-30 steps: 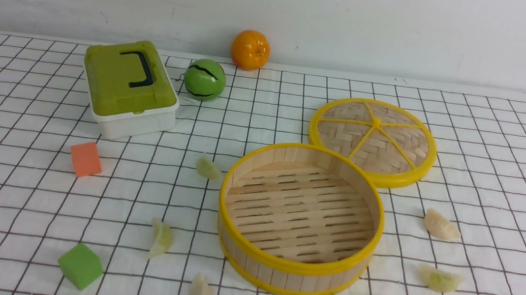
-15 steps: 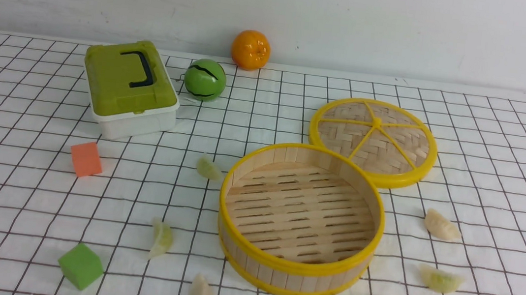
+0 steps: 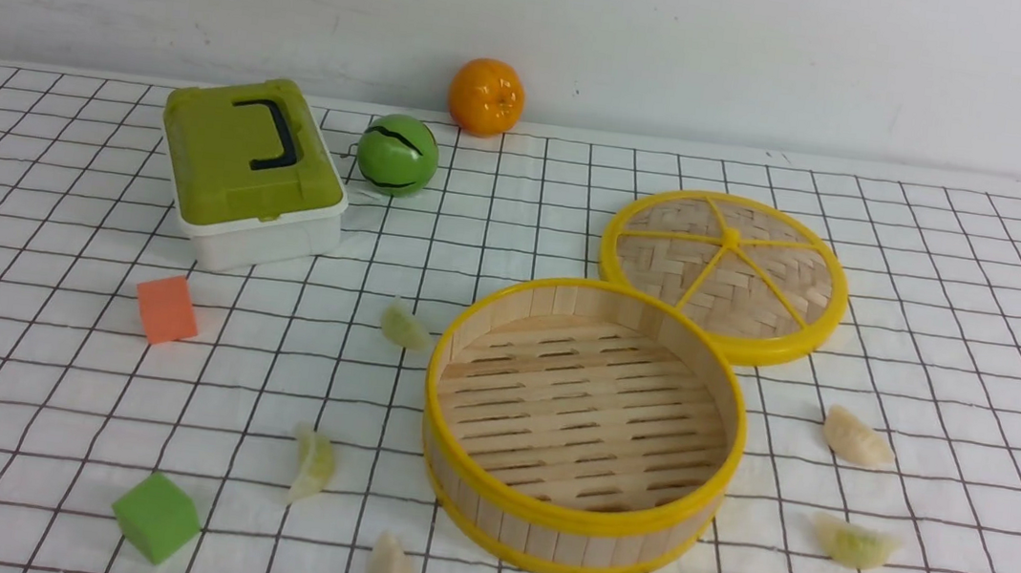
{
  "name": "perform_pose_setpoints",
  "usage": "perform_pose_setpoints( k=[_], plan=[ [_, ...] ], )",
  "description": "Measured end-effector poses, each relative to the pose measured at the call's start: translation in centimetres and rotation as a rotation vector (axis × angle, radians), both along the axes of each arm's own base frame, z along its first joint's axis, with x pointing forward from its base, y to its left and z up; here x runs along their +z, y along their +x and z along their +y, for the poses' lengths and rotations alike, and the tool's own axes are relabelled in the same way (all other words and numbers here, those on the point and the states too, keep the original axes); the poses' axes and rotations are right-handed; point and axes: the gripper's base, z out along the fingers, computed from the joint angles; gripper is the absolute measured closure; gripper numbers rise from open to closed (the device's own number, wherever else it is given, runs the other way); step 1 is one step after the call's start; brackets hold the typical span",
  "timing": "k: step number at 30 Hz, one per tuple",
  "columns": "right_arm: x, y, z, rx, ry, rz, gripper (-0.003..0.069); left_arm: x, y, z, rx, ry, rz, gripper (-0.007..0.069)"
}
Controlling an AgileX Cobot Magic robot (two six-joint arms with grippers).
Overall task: Put the dumplings into the steamer on the table with the white tablecloth.
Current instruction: 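Reach for and grasp a dumpling on the table with the left gripper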
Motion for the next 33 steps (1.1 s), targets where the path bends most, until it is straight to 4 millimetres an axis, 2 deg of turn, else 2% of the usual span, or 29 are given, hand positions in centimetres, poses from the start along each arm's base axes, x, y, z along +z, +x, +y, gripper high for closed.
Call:
perform_pose_setpoints(
  k=[7,9,14,16,19,20,24,30,32,33],
  plan=[
    [0.0,0.0,0.0,0.0,0.001,0.0,0.0419,0.0,0.0,-0.2,-0.005,-0.073,-0.005,0.0386],
    [0.0,0.0,0.0,0.0,0.005,0.0,0.0419,0.1,0.0,-0.4,-0.009,-0.196,-0.017,0.0386],
    [0.1,0.0,0.6,0.007,0.195,-0.006,0.0419,0.9,0.1,-1.1,0.008,-0.89,-0.063,0.0386],
    [0.2,0.0,1.2,-0.001,0.437,0.002,0.0419,1.2,0.1,-1.2,0.019,-1.191,-0.077,0.0386],
    [0.3,0.0,1.9,-0.019,0.806,0.032,0.0419,1.5,0.1,-1.1,0.027,-1.39,-0.094,0.0386],
    [0.5,-0.1,2.2,-0.022,0.909,0.042,0.0419,1.6,0.1,-1.1,0.029,-1.42,-0.098,0.0386],
    [0.9,-0.1,2.5,-0.023,1.109,0.054,0.0419,1.7,0.1,-1.0,0.033,-1.458,-0.111,0.0386],
    [1.0,0.0,2.5,-0.027,1.148,0.038,0.0419,1.7,0.1,-1.3,0.016,-1.434,-0.081,0.0386],
    [1.1,0.0,2.5,-0.027,1.147,0.036,0.0419,2.2,-0.1,-1.5,-0.013,-1.379,-0.07,0.0386],
    [1.0,0.0,2.5,-0.022,1.138,0.043,0.0419,3.9,-0.4,-1.8,-0.078,-1.235,-0.083,0.0386]
  ],
)
